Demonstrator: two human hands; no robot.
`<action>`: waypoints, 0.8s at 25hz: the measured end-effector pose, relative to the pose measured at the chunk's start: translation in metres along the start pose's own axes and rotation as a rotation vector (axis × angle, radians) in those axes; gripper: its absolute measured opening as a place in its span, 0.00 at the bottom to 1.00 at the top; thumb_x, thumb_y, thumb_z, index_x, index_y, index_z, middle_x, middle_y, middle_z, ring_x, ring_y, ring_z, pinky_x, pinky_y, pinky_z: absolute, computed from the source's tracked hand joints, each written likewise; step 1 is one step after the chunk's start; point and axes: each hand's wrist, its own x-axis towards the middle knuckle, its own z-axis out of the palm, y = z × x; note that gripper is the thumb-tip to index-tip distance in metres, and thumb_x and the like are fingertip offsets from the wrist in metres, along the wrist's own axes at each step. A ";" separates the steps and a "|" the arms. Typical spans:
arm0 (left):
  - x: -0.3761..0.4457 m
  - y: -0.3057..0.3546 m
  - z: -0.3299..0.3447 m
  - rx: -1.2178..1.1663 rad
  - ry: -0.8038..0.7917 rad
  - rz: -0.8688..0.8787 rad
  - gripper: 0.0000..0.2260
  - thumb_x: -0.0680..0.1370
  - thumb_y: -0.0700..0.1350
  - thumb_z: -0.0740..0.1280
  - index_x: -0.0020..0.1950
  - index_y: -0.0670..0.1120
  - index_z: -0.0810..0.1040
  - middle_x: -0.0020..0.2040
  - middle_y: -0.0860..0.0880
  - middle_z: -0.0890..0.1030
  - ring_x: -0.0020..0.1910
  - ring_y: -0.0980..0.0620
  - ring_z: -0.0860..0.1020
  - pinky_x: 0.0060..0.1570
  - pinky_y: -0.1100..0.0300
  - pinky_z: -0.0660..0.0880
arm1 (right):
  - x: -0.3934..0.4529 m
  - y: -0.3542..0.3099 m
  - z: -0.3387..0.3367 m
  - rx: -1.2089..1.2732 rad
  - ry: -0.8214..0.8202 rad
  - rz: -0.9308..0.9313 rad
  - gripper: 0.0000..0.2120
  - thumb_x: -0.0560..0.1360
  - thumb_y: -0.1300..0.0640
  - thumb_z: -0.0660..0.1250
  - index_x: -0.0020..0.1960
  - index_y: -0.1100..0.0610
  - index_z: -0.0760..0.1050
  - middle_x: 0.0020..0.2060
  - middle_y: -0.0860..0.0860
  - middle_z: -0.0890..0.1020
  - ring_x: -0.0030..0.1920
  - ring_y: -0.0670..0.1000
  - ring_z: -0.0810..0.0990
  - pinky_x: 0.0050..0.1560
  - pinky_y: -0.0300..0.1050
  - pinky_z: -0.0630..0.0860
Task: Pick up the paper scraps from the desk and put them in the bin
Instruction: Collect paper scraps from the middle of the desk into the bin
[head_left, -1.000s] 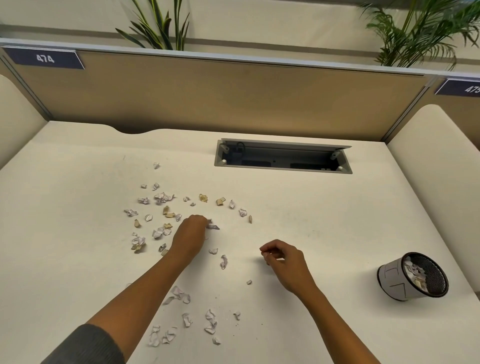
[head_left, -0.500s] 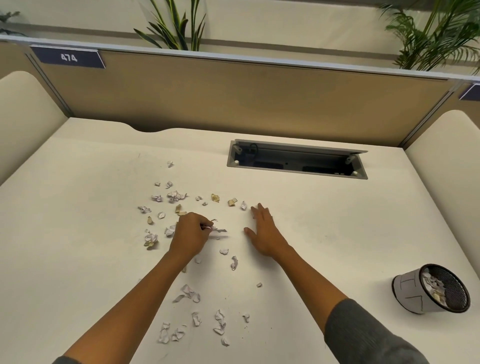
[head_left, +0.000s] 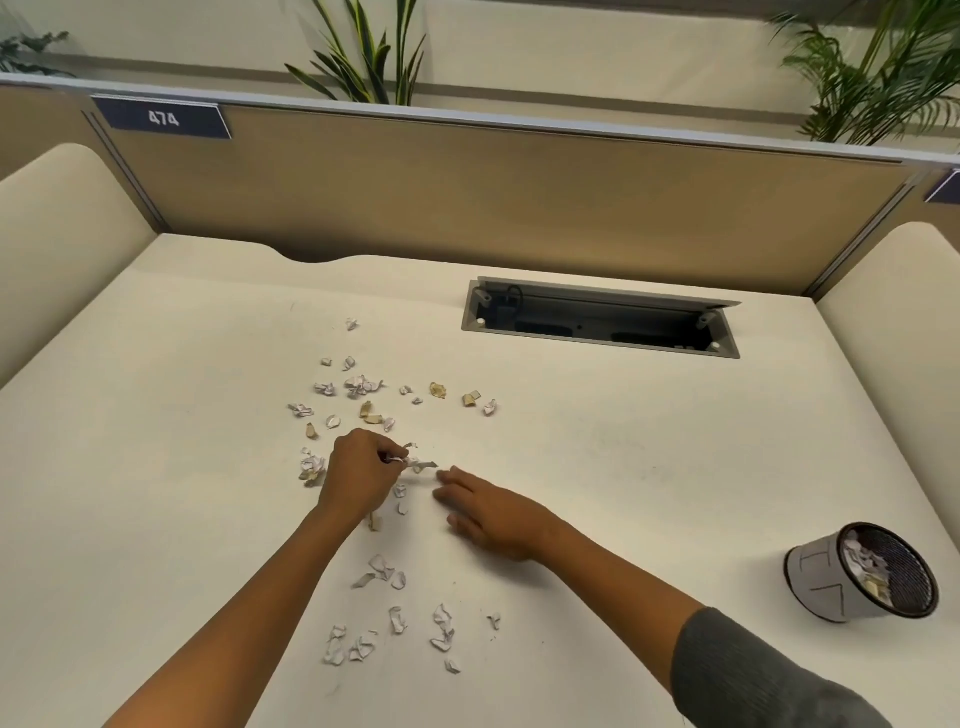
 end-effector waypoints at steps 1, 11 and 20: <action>-0.003 0.002 0.001 0.002 -0.008 0.000 0.05 0.71 0.38 0.74 0.45 0.43 0.87 0.40 0.47 0.86 0.34 0.59 0.78 0.36 0.70 0.70 | -0.008 0.000 0.002 -0.025 -0.020 -0.018 0.23 0.83 0.51 0.57 0.75 0.57 0.63 0.78 0.51 0.58 0.78 0.51 0.58 0.74 0.47 0.63; -0.042 0.031 0.017 0.021 -0.195 0.056 0.03 0.71 0.40 0.75 0.43 0.44 0.87 0.37 0.47 0.86 0.33 0.55 0.82 0.34 0.66 0.74 | -0.083 -0.007 0.028 -0.189 0.107 0.052 0.15 0.84 0.56 0.53 0.66 0.53 0.73 0.68 0.48 0.73 0.70 0.52 0.69 0.59 0.51 0.76; -0.062 0.078 0.037 0.028 -0.267 0.110 0.02 0.70 0.39 0.75 0.41 0.44 0.86 0.34 0.47 0.84 0.33 0.54 0.81 0.29 0.69 0.72 | -0.136 -0.002 0.008 0.128 0.346 0.381 0.09 0.79 0.58 0.62 0.51 0.53 0.80 0.49 0.46 0.81 0.50 0.47 0.78 0.50 0.40 0.74</action>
